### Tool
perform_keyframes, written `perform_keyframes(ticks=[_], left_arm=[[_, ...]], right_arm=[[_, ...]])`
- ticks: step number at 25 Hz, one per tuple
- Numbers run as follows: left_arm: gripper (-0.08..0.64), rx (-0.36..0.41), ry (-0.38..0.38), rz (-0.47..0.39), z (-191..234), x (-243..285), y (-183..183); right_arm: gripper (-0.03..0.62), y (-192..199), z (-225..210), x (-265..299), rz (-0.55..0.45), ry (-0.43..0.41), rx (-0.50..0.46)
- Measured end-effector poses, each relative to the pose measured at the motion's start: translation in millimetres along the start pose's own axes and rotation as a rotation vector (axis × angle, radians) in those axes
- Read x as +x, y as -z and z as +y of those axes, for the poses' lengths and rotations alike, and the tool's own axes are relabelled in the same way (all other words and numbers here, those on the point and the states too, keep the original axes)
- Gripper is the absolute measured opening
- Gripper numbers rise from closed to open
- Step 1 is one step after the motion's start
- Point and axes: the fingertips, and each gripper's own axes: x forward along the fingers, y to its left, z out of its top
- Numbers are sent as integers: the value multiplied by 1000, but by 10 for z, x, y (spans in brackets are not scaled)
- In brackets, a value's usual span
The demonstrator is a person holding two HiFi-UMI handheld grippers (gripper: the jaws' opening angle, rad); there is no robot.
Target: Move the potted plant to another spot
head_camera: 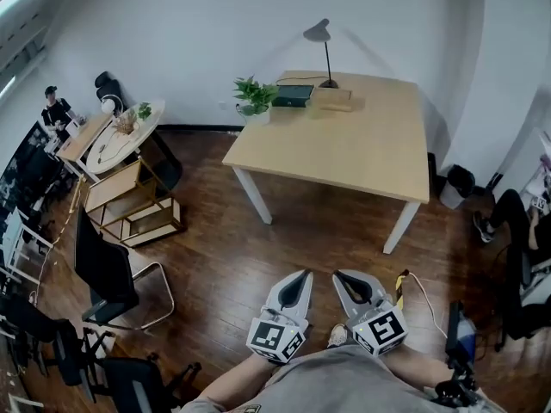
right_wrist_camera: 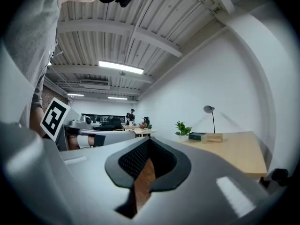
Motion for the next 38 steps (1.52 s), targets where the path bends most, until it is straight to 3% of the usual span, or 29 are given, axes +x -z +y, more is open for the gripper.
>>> perform_keyframes(ticks=[11,21,30,38], left_arm=[[0,-7,-87,13,790,847,-84],[0,-20,-3,46,1869,1966,-2],[0,-33,90,61,3298,3114,-356],[0,-61,115,77,4104,3565,-398]], right_arm=[[3,6,-773,902,11,-43,22],[3,243,-1614,2089,54,36,30],[3,50,-2370,3678,64,150,30],[3,15,-2703,4576,80,191,31]])
